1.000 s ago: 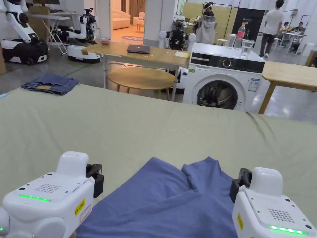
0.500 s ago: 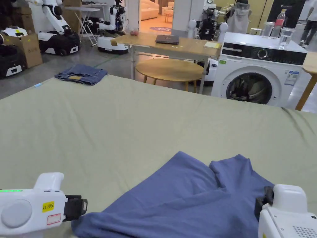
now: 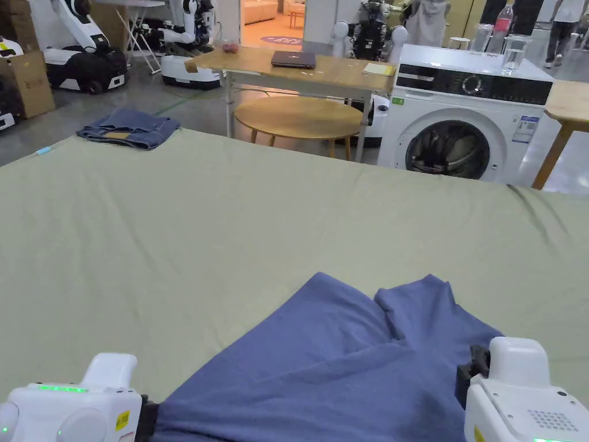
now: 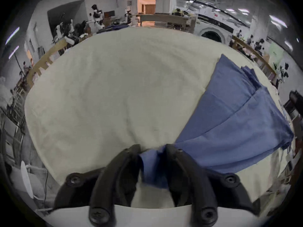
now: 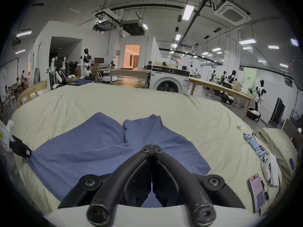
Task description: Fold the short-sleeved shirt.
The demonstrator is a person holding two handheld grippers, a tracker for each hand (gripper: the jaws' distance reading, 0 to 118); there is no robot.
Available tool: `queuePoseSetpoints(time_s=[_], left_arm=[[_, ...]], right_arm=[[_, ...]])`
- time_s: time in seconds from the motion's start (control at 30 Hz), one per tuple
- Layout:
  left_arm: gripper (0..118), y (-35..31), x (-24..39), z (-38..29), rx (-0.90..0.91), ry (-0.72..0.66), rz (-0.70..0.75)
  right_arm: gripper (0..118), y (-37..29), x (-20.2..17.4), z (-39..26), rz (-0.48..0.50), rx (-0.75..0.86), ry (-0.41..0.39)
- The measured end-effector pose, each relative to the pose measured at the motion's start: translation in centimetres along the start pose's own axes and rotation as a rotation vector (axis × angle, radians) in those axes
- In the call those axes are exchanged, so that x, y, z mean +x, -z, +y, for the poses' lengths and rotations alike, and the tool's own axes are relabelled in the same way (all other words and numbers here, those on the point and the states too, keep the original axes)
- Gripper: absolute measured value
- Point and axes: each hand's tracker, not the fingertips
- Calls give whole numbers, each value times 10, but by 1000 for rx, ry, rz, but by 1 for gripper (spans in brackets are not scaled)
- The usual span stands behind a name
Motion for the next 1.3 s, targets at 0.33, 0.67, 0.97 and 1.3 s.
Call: queuePoseSetpoints(time_s=[0.33,0.67,0.97,1.3], left_arm=[[0,-8,-13,0,9,-28,-91],[0,-6,-15,0,10,-59,-108],[0,-6,-12,2,3,-35,-99],[0,-50,-12,36,179,-20,-138]], right_arm=[[40,121,85,59,41,-301,18],[66,238,128,36,142,-673,-6],[2,221,108,30,158,-608,-47],[1,142,113,95,141,-345,-17]])
